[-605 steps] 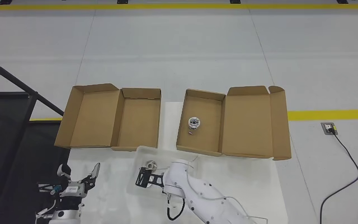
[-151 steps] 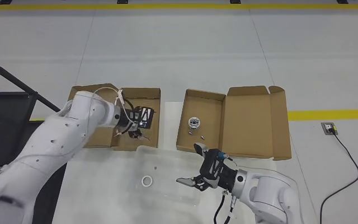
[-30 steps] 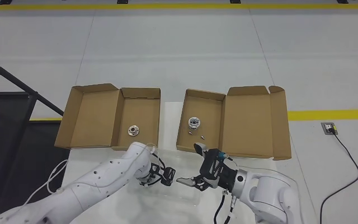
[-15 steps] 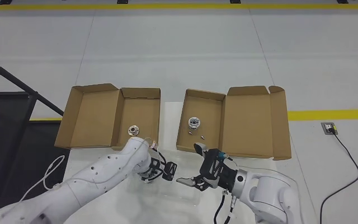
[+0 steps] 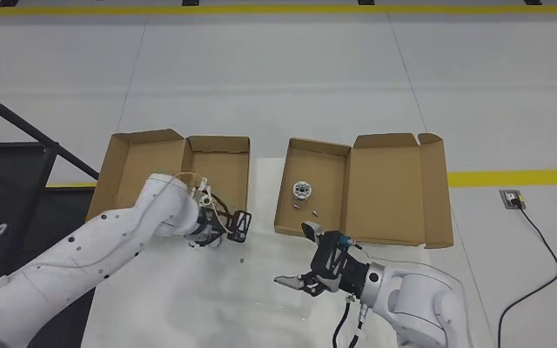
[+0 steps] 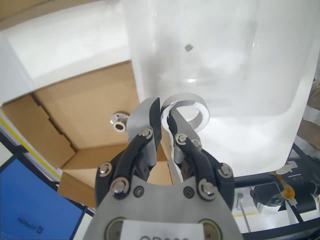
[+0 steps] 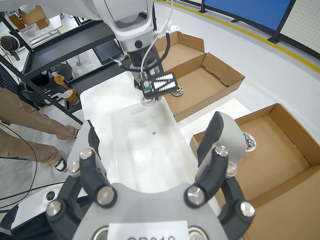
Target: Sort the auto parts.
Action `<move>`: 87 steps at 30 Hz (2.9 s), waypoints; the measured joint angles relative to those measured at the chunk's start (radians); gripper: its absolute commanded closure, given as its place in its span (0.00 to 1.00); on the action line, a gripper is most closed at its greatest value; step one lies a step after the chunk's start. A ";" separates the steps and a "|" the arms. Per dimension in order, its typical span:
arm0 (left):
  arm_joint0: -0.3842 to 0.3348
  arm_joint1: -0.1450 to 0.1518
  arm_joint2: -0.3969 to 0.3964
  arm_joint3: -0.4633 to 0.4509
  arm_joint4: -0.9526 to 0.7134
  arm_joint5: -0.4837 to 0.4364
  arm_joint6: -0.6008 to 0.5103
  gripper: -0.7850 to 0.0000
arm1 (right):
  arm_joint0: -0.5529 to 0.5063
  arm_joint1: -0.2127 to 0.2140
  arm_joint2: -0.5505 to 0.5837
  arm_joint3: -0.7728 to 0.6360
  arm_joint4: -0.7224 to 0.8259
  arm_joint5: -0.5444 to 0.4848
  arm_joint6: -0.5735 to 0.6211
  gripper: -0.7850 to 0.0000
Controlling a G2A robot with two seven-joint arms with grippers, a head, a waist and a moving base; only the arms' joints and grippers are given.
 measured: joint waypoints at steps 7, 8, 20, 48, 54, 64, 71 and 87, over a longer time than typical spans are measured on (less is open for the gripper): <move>0.068 0.105 -0.142 -0.014 0.047 0.090 0.089 1.00 | 0.000 0.000 0.000 0.000 0.000 0.000 0.000 0.00; 0.081 0.113 -0.156 -0.015 0.053 0.110 0.102 1.00 | 0.000 0.000 0.000 0.000 0.000 0.000 0.000 0.00; 0.130 0.134 -0.200 -0.026 0.061 0.178 0.167 1.00 | 0.000 0.000 0.000 0.000 0.000 0.000 0.000 0.00; 0.106 -0.175 -0.160 0.452 -0.133 0.417 0.147 1.00 | 0.000 0.000 0.000 0.000 0.000 0.000 0.000 0.00; 0.089 -0.269 -0.133 0.583 -0.092 0.424 0.156 1.00 | 0.000 0.000 0.000 0.000 0.000 0.000 0.000 0.00; 0.073 -0.404 -0.128 0.795 -0.052 0.414 0.197 0.75 | 0.000 0.000 0.000 0.000 0.000 0.000 0.000 0.00; 0.065 -0.467 -0.142 0.897 -0.024 0.398 0.232 0.53 | 0.000 0.000 0.000 0.000 0.000 0.000 0.000 0.00; 0.012 -0.512 -0.209 1.027 0.067 0.366 0.346 0.47 | 0.000 0.000 0.000 0.000 0.000 0.000 0.000 0.00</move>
